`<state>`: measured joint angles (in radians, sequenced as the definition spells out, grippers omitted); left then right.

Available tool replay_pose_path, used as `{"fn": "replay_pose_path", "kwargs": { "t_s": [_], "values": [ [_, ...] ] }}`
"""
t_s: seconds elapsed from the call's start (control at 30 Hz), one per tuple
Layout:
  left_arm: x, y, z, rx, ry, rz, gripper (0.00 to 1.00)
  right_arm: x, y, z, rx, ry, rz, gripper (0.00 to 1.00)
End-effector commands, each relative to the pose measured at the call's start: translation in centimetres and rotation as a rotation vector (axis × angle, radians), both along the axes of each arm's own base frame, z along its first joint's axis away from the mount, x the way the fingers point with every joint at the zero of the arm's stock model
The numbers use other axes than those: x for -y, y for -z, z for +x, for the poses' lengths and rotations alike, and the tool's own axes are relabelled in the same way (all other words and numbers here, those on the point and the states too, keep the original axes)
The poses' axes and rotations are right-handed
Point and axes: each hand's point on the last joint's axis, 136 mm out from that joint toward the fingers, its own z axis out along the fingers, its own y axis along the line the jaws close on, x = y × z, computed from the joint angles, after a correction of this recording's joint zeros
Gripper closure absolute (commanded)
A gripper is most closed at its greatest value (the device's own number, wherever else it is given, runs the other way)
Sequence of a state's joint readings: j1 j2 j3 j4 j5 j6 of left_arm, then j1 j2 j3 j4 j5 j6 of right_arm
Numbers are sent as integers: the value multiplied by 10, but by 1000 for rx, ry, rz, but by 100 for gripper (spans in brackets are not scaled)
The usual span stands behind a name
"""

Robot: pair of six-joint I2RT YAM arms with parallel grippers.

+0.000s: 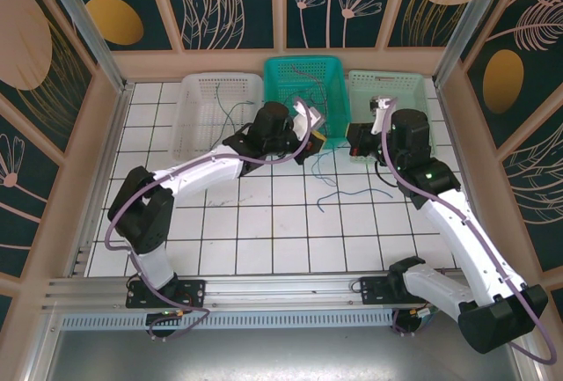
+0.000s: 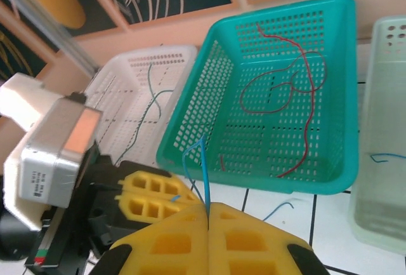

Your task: Untangle the cables

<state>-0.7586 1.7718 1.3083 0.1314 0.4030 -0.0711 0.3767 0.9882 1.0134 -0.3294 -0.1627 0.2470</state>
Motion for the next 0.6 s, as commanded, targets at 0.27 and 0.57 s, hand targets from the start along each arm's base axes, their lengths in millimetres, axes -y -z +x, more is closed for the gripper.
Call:
{"fn": "replay_pose_path", "kwargs": {
  "t_s": [0.27,0.57],
  "values": [
    [-6,-40,10,-268,-203,-417,100,18,-21,13,135,158,217,100],
    [-27,-41,10,-515,-285,-805,100,7,-32,-5,285,120,339,100]
  ]
}}
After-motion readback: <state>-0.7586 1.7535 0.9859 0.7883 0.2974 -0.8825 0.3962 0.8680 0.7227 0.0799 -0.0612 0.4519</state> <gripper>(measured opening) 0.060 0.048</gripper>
